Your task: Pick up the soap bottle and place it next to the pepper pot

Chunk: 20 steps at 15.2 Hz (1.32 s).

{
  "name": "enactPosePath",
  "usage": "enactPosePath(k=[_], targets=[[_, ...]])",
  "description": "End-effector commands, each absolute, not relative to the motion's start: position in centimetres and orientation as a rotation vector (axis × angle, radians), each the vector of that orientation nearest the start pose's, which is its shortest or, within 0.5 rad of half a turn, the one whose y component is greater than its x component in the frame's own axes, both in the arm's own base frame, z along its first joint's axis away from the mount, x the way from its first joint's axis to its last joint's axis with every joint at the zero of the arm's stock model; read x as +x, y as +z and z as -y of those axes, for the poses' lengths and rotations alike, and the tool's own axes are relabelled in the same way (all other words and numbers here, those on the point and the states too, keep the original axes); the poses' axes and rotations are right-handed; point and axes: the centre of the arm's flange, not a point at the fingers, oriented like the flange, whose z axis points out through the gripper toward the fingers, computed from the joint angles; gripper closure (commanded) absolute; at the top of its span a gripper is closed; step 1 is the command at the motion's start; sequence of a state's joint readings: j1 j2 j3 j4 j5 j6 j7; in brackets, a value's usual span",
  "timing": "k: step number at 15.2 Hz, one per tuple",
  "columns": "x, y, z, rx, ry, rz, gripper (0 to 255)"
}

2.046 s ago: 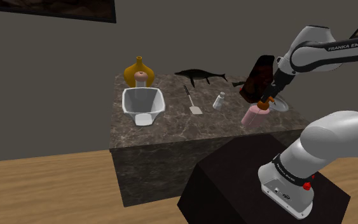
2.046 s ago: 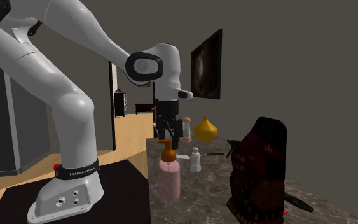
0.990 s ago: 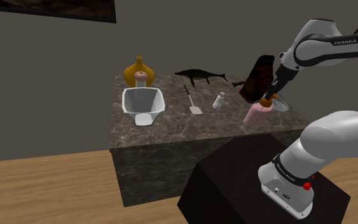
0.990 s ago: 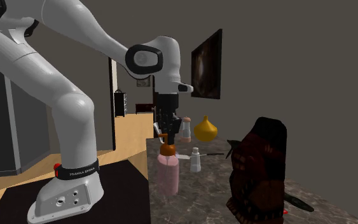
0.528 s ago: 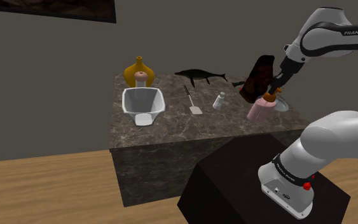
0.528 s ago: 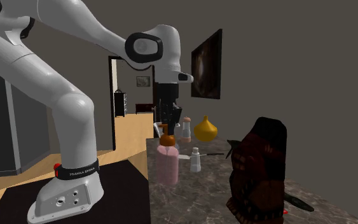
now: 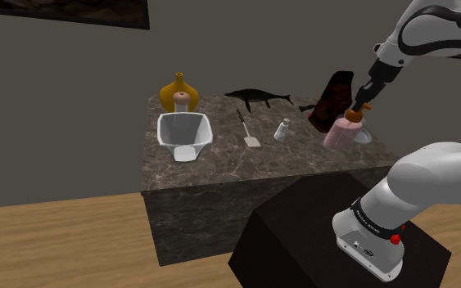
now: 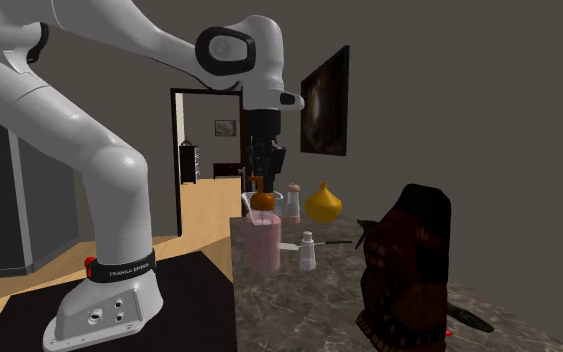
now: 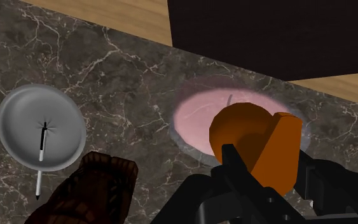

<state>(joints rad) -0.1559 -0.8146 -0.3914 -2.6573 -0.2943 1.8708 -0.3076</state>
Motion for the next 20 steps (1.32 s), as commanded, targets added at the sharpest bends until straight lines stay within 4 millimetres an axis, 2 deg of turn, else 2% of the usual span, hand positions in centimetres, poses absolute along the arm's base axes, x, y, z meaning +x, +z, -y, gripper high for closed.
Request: enactPosePath(k=[1,20], targets=[[26.2,47.2,18.7,-3.141,-0.002,-0.055,255],[26.2,57.2,18.7,-3.141,-0.002,-0.055,255]])
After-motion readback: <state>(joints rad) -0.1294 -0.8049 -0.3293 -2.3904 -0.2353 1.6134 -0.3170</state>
